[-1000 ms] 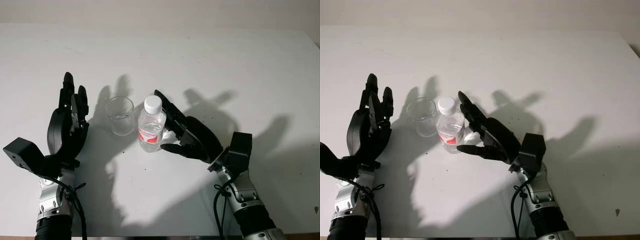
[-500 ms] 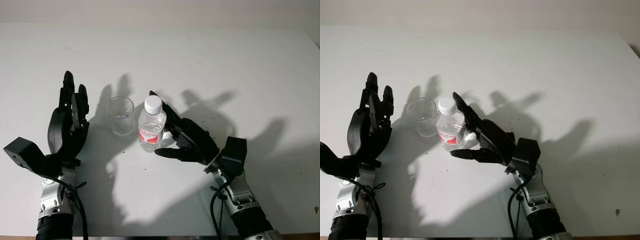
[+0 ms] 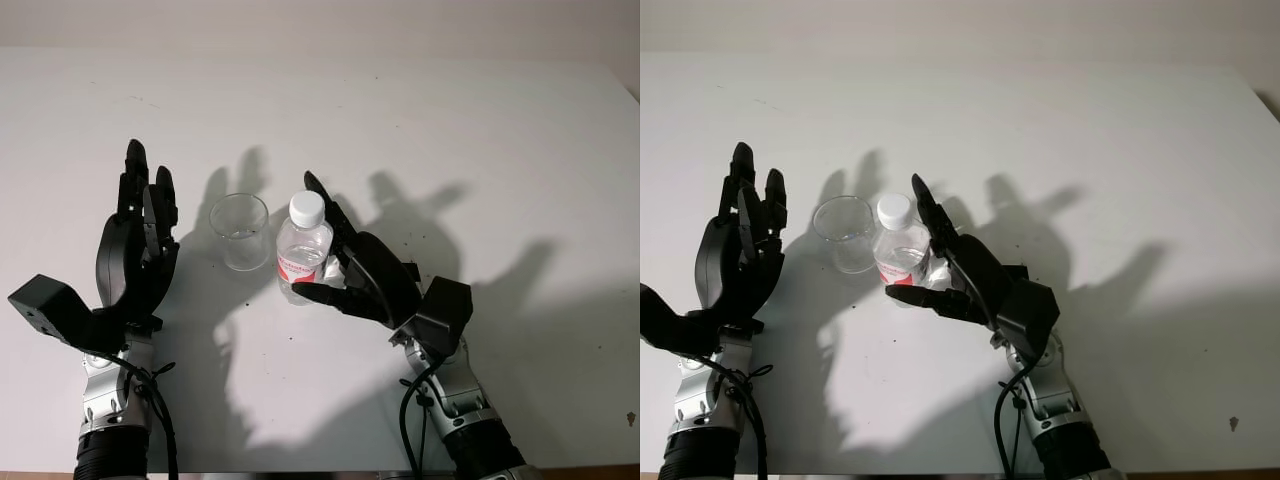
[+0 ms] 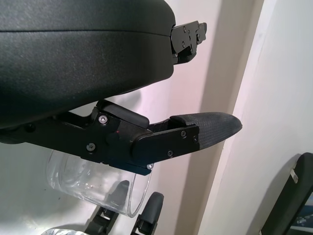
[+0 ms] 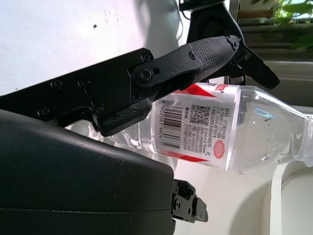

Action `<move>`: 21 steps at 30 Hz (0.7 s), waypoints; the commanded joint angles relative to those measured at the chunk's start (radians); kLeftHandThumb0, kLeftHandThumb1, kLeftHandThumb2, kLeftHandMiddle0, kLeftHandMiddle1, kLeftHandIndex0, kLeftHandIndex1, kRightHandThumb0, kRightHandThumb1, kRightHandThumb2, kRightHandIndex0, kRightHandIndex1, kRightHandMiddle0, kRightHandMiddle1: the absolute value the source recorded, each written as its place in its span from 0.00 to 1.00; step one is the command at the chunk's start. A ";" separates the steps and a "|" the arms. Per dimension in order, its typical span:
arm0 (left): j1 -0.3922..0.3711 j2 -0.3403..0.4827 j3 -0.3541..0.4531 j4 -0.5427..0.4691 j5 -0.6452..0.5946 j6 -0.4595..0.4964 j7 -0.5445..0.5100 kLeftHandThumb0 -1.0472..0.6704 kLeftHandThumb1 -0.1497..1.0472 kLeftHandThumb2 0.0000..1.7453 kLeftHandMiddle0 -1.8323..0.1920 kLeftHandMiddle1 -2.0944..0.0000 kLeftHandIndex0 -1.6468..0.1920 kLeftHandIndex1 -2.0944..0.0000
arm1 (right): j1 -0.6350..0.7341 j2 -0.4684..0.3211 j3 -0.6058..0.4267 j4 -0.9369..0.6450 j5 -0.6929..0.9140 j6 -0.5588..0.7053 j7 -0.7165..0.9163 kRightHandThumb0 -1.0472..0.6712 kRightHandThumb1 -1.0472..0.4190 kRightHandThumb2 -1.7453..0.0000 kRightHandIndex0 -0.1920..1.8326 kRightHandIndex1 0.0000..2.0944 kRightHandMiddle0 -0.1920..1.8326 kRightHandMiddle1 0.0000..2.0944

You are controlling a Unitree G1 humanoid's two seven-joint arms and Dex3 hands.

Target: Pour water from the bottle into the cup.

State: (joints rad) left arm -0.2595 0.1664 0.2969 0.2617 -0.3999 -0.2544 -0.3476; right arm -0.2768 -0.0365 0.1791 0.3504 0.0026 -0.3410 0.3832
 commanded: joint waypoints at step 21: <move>-0.006 -0.014 -0.005 0.037 0.013 -0.039 0.008 0.20 1.00 0.34 1.00 1.00 1.00 1.00 | 0.036 0.026 0.062 0.015 -0.064 -0.075 -0.069 0.10 0.04 0.97 0.00 0.00 0.00 0.00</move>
State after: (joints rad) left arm -0.2683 0.1641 0.2960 0.2898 -0.3961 -0.2803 -0.3419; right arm -0.2690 -0.0169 0.2325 0.3501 -0.0624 -0.4104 0.3136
